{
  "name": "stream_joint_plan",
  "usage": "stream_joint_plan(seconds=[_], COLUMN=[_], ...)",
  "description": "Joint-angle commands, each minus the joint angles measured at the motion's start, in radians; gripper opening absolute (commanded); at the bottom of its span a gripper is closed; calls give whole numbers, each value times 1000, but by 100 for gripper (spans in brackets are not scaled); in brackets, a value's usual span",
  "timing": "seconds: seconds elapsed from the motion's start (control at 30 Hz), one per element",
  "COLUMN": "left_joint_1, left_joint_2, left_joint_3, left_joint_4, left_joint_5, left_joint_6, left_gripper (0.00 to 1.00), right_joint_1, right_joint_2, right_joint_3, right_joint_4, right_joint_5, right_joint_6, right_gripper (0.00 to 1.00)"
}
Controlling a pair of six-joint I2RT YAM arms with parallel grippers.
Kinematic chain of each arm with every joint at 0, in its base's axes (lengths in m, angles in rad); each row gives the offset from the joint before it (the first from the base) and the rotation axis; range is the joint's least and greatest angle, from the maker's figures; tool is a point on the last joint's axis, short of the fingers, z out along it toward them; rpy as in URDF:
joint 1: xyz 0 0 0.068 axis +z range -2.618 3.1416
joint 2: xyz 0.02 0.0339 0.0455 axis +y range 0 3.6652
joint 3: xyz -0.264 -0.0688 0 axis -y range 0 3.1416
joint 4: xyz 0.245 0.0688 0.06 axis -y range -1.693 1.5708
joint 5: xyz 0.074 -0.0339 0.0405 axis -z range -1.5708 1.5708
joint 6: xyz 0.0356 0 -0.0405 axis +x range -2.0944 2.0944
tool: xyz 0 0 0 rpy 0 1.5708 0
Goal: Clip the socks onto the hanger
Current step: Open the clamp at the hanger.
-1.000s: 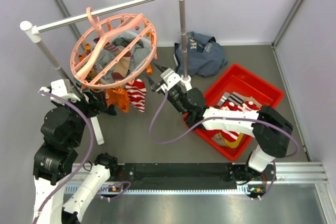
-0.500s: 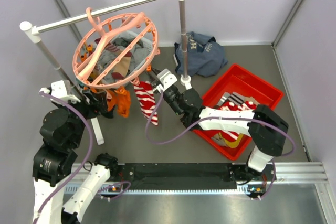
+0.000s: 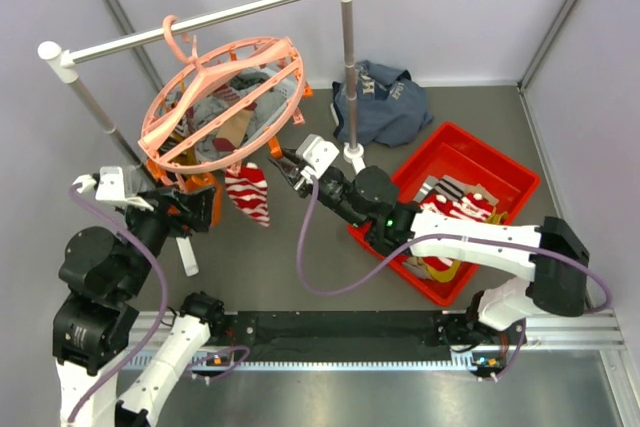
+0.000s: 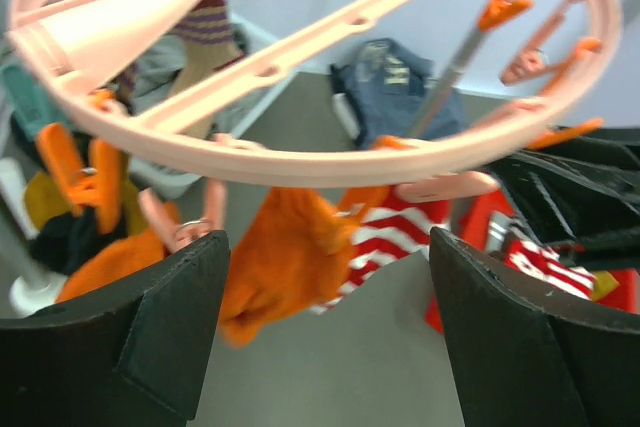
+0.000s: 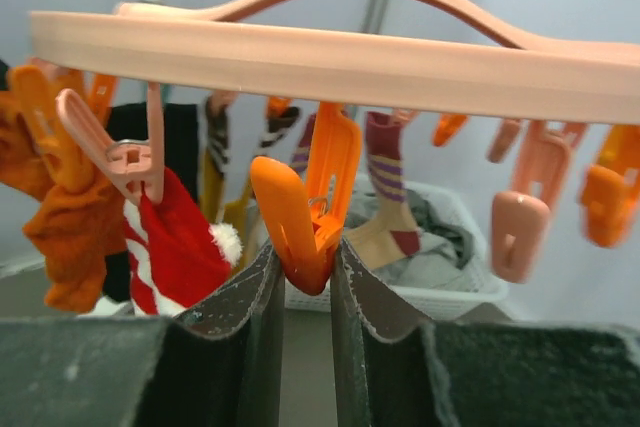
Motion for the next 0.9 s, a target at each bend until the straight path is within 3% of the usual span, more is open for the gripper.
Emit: stream_joint_plan(seconds=[0.0, 0.23, 0.47, 0.87], left_joint_1=[-2, -2, -2, -2], left_joint_2=[-35, -86, 35, 179], left_joint_3=[34, -56, -78, -59], left_joint_4=[90, 271, 401, 494], left_joint_5=[208, 414, 572, 451], left_joint_6=[32, -10, -69, -177], left_gripper=[85, 87, 89, 93], right_joint_1=[8, 8, 6, -2], right_joint_2=[-79, -89, -69, -24], right_joint_3=[98, 170, 244, 327], right_joint_4=[-282, -416, -513, -603], right_joint_5=[-161, -287, -284, -277], right_joint_6=[152, 243, 303, 381], right_gripper=[0, 0, 0, 0])
